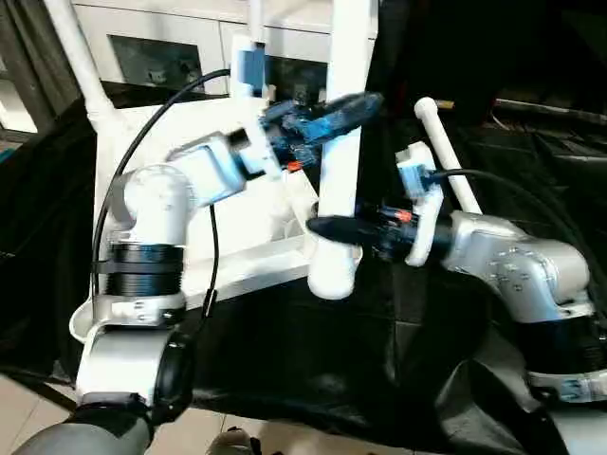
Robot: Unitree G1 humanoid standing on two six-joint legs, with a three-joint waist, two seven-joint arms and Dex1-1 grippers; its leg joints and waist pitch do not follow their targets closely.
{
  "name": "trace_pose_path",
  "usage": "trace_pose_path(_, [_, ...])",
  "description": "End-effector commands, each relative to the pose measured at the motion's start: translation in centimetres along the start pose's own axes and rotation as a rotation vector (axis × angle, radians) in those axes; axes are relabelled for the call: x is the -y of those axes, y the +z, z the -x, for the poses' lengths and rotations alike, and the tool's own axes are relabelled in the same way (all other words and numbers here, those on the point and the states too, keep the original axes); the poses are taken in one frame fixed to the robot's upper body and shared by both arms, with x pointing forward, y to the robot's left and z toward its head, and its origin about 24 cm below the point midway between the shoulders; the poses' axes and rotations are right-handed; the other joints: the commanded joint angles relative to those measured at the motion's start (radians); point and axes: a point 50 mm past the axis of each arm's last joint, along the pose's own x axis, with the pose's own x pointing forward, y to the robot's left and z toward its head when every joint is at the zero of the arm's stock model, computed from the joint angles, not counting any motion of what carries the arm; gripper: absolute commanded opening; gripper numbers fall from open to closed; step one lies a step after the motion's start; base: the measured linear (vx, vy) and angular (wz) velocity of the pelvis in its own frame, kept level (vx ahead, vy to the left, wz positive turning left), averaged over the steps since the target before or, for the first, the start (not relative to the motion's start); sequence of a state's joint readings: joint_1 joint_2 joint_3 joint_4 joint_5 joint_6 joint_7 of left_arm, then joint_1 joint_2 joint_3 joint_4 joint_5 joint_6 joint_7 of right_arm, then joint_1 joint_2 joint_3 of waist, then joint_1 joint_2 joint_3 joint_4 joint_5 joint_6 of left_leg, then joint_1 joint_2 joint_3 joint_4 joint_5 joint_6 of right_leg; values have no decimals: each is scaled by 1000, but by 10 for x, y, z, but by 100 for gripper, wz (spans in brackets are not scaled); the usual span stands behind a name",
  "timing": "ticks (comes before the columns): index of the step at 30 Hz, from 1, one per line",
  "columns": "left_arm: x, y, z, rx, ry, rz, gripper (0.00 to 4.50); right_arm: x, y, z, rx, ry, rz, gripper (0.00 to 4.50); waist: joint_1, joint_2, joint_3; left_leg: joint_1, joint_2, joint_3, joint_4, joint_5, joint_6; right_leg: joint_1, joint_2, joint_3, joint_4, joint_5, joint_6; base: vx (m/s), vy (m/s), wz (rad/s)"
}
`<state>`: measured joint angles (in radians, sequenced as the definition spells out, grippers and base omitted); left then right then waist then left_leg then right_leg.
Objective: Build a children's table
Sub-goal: Insert table leg to table base
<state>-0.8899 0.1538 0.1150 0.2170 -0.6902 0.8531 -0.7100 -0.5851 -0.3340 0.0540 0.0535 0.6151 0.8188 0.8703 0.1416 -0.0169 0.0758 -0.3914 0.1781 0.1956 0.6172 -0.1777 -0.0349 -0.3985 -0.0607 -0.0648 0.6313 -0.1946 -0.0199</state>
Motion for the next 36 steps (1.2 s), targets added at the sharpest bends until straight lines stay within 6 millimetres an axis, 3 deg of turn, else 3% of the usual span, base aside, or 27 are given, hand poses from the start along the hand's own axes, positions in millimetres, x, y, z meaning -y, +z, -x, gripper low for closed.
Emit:
trace_pose_path(1, [6,-6,-8,-32,21,-44,287,6,4,3,14,-81,32,187,-3,12,-86,27,58,-35,-74,-147,-45,54,-96,55,-75,-137,-189,0,0,0])
trace_pose_path(8, [-8,-13,-12,-38,306,-119,301,12,2,-1,0,-160,68,187,-6,10,-87,25,58,-35,-72,-138,-36,54,-92,55,-74,-105,-186,0,0,0])
trace_pose_path(9, [-9,-13,-12,-36,321,-120,272,12,2,-1,0,-161,68,187,-6,9,-86,26,57,-35,-72,-140,-36,55,-93,54,-74,-109,-185,0,0,0])
trace_pose_path(18, [-24,0,-4,32,463,-153,207,12,1,-3,-12,-165,82,186,-4,5,-88,25,56,-34,-70,-122,-20,53,-93,54,-74,-104,-188,0,0,0])
trace_pose_path(24, [-19,3,-4,30,395,-141,192,13,5,-4,1,-187,147,186,-5,4,-86,25,56,-33,-71,-130,-23,51,-93,53,-74,-116,-190,0,0,0])
trace_pose_path(25, [-18,2,-4,19,370,-143,191,13,7,-3,23,-183,125,242,-6,5,-86,25,56,-33,-71,-133,-25,52,-94,54,-75,-125,-186,0,0,0])
trace_pose_path(26, [-18,2,-4,16,365,-144,190,13,8,-3,34,-175,104,256,-6,5,-85,26,55,-32,-71,-135,-23,52,-93,54,-77,-130,-185,0,0,0])
trace_pose_path(33, [-18,2,-5,-34,303,-171,185,11,14,4,26,-94,57,299,-6,7,-86,27,54,-32,-71,-130,-16,51,-90,54,-75,-117,-183,0,0,0])
trace_pose_path(34, [-17,3,-6,-48,270,-183,184,8,14,8,0,-29,32,320,-6,3,-86,28,55,-32,-71,-127,-13,52,-90,54,-74,-117,-186,0,0,0])
trace_pose_path(36, [-14,4,-8,-64,221,-181,184,4,12,12,-50,29,21,320,2,2,-88,30,56,-31,-69,-117,-5,53,-92,54,-72,-110,-187,0,0,0])
